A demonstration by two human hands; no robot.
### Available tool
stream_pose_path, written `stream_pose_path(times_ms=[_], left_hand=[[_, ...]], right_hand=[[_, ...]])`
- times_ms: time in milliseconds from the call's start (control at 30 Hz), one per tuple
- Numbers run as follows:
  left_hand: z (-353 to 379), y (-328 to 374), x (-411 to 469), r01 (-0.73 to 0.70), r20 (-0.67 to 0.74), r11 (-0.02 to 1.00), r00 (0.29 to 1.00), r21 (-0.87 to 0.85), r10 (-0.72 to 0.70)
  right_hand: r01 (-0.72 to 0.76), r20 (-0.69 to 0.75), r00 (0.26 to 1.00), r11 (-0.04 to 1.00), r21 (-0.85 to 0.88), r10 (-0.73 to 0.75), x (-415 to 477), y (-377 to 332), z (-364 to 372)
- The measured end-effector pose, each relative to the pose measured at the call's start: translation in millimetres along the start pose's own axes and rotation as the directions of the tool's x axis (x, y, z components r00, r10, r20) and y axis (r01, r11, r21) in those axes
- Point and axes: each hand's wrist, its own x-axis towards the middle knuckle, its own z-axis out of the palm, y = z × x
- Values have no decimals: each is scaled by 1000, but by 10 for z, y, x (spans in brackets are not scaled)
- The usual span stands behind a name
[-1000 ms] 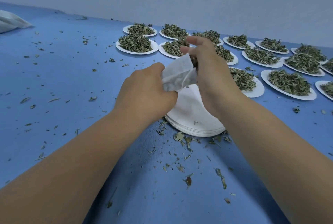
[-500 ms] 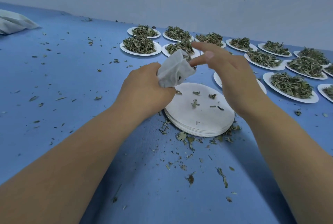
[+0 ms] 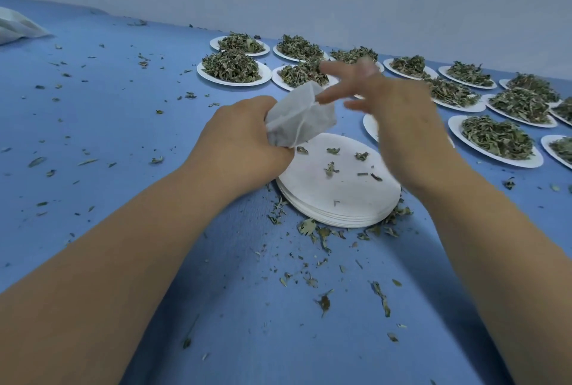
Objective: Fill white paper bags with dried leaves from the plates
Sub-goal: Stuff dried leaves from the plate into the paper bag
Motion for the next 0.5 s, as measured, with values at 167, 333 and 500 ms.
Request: stream_pose_path(times_ms=[167, 333, 500], left_hand=[[-50, -49, 25, 30, -22, 997, 999, 65, -29], [8, -30, 11, 29, 20, 995, 999, 97, -32], [27, -9, 3, 53, 40, 994, 998, 96, -57]], right_hand=[[-104, 95, 984, 925, -366, 148, 9, 9, -276], [31, 392, 841, 689, -724, 373, -21, 86, -112], [-17, 293, 931, 826, -563, 219, -15, 159, 107]])
